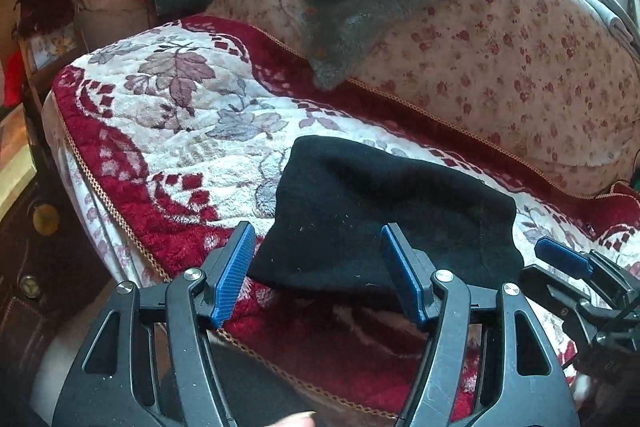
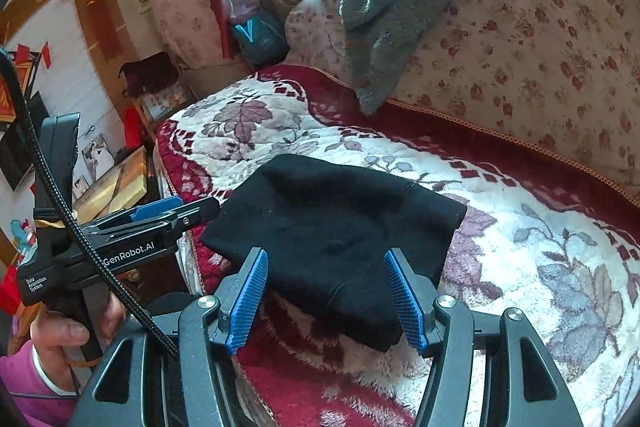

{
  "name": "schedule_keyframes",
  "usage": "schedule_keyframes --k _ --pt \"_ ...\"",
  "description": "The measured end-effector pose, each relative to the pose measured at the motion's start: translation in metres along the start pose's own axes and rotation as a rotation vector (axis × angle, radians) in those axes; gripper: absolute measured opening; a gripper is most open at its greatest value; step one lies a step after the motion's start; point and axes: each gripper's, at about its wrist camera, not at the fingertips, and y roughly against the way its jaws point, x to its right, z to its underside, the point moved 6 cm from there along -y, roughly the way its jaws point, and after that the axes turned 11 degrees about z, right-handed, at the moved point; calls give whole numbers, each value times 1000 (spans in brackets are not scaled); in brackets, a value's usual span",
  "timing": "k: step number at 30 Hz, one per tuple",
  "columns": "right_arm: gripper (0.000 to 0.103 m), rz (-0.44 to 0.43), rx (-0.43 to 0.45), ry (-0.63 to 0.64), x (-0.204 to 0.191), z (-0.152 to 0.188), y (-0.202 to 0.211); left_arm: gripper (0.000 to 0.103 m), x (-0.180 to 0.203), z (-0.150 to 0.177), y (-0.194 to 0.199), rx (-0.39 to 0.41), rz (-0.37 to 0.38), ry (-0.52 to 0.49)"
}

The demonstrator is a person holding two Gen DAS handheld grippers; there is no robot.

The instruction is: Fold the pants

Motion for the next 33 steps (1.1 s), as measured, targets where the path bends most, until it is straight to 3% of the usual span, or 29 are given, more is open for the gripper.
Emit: schedule_keyframes --k 33 --pt "60 -16 -19 -9 -6 2 -6 65 2 6 1 -15 -34 -3"
